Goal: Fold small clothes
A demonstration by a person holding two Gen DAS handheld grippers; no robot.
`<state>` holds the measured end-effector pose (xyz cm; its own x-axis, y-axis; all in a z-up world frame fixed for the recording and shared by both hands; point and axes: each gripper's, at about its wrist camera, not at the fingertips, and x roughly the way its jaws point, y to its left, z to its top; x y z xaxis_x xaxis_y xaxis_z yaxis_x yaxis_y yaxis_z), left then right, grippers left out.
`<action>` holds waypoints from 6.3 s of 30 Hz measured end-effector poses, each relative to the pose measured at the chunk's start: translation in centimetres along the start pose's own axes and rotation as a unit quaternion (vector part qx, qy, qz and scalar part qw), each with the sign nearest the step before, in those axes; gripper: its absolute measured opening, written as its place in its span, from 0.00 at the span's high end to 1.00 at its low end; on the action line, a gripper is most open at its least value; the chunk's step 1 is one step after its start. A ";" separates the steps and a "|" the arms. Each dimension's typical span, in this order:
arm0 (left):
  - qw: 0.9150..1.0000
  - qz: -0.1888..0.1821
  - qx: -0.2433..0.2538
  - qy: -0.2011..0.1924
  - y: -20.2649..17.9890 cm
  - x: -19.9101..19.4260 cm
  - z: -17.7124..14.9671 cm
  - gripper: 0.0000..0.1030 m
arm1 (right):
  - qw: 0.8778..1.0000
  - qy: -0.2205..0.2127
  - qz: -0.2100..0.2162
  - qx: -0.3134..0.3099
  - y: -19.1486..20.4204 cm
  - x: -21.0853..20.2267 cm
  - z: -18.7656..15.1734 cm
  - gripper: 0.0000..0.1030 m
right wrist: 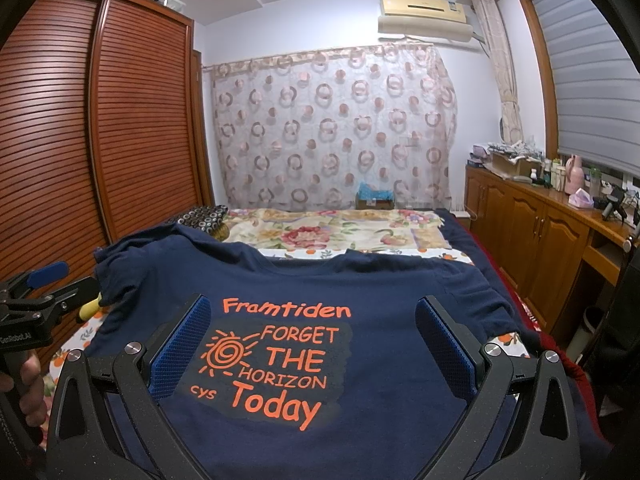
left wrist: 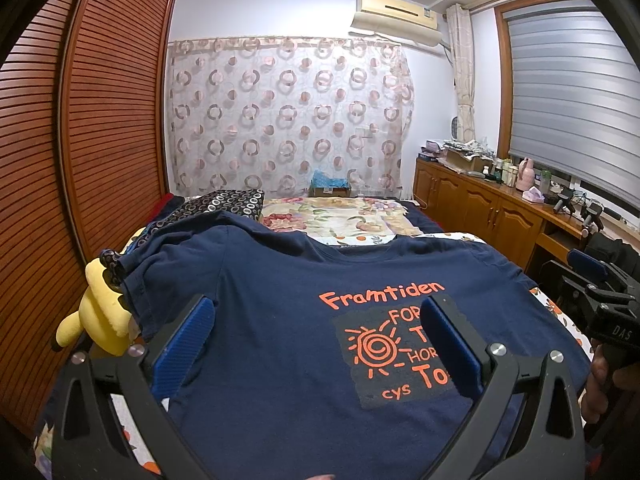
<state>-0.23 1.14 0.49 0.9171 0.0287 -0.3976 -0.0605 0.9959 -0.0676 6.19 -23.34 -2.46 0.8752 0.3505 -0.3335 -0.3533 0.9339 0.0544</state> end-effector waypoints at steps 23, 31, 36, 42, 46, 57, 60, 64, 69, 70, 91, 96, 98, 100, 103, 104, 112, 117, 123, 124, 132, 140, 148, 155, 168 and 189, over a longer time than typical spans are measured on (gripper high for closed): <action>1.000 0.001 0.002 -0.002 0.0 -0.1 0.1 0.00 | 1.000 -0.001 0.000 0.000 0.0 -0.1 0.0 0.00; 1.000 0.002 0.002 -0.002 -0.1 -0.1 0.1 0.00 | 1.000 -0.002 0.000 0.000 0.0 -0.1 0.0 0.00; 1.000 0.001 0.003 -0.003 -0.1 -0.1 0.1 0.00 | 1.000 -0.002 0.000 0.000 0.0 -0.1 0.0 0.00; 1.000 0.002 0.003 -0.002 -0.1 -0.2 0.2 0.00 | 1.000 -0.002 0.000 0.000 0.0 0.0 0.0 0.00; 1.000 0.002 0.003 -0.003 -0.1 -0.2 0.2 0.00 | 1.000 -0.002 0.000 0.000 0.0 -0.1 0.0 0.00; 1.000 0.002 0.004 -0.003 -0.1 -0.1 0.1 0.00 | 1.000 -0.002 0.001 0.001 0.0 0.1 -0.1 0.00; 1.000 0.009 0.004 0.004 0.3 0.3 0.2 0.00 | 1.000 0.005 0.006 -0.002 0.1 0.3 -0.2 0.00; 1.000 0.024 0.005 0.017 1.5 1.5 0.2 0.00 | 1.000 0.009 0.016 -0.008 0.8 1.2 -0.1 0.00; 0.999 0.043 -0.010 0.022 4.1 3.4 -0.5 0.00 | 0.999 0.002 0.028 -0.016 2.2 3.4 -0.6 0.00; 0.998 0.050 -0.011 0.021 4.7 3.8 -0.5 0.00 | 0.999 0.001 0.029 -0.018 2.4 3.8 -0.6 0.00; 0.995 0.085 -0.006 0.051 17.6 7.5 1.4 0.00 | 0.987 0.078 0.131 -0.045 8.0 12.6 -0.6 0.03; 0.996 0.058 0.004 0.063 19.5 8.7 2.2 0.08 | 0.984 0.087 0.142 -0.058 8.9 13.2 -0.8 0.06; 0.996 0.053 0.009 0.068 20.3 9.6 2.5 0.18 | 0.984 0.087 0.143 -0.065 9.3 13.3 -0.9 0.06; 0.996 0.053 0.012 0.071 21.1 10.4 2.9 0.23 | 0.983 0.089 0.145 -0.071 9.5 13.6 -1.0 0.06; 0.996 0.045 0.012 0.076 22.2 11.4 3.2 0.35 | 0.982 0.092 0.148 -0.074 9.9 14.0 -1.0 0.06; 0.996 0.041 0.010 0.081 22.7 11.8 3.2 0.40 | 0.982 0.092 0.148 -0.075 9.9 14.1 -0.9 0.06; 0.989 0.027 0.032 0.139 23.0 13.6 1.9 0.54 | 0.981 0.095 0.151 -0.078 10.2 14.5 -1.2 0.06; 0.989 0.023 0.025 0.144 23.0 13.5 2.4 0.91 | 0.980 0.100 0.151 -0.080 10.0 14.9 -1.3 0.06; 0.992 -0.006 0.040 0.116 20.4 11.5 4.9 0.96 | 0.976 0.130 0.151 -0.091 9.7 16.1 -1.8 0.11; 0.992 -0.013 0.045 0.113 19.7 11.2 5.3 0.96 | 0.975 0.134 0.153 -0.089 9.6 16.2 -1.8 0.13; 0.989 -0.084 0.080 0.096 11.3 11.0 9.7 0.97 | 0.979 0.131 0.136 -0.079 7.1 15.9 -0.8 0.15; 0.973 -0.132 0.120 0.146 3.6 14.8 10.3 0.92 | 0.984 0.131 0.111 -0.056 3.3 15.9 -0.2 0.15; 0.964 -0.142 0.142 0.172 1.8 15.2 8.1 0.52 | 0.984 0.140 0.101 -0.043 1.4 16.1 -0.4 0.15; 0.966 -0.115 0.121 0.196 5.2 14.4 3.2 0.48 | 0.981 0.149 0.115 -0.047 1.6 16.9 -0.3 0.17; 0.969 -0.071 0.088 0.221 8.8 14.8 -4.0 0.44 | 0.964 0.175 0.190 -0.068 5.8 18.5 -0.6 0.55; 0.967 -0.069 0.073 0.232 9.7 15.5 -4.3 0.39 | 0.922 0.251 0.273 -0.108 11.7 21.4 -3.5 0.78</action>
<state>11.72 10.84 -10.24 0.6347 -0.1127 -0.7645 0.1371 0.9900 -0.0321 19.64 -5.20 -12.23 0.3025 0.6370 -0.7090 -0.8010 0.5731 0.1732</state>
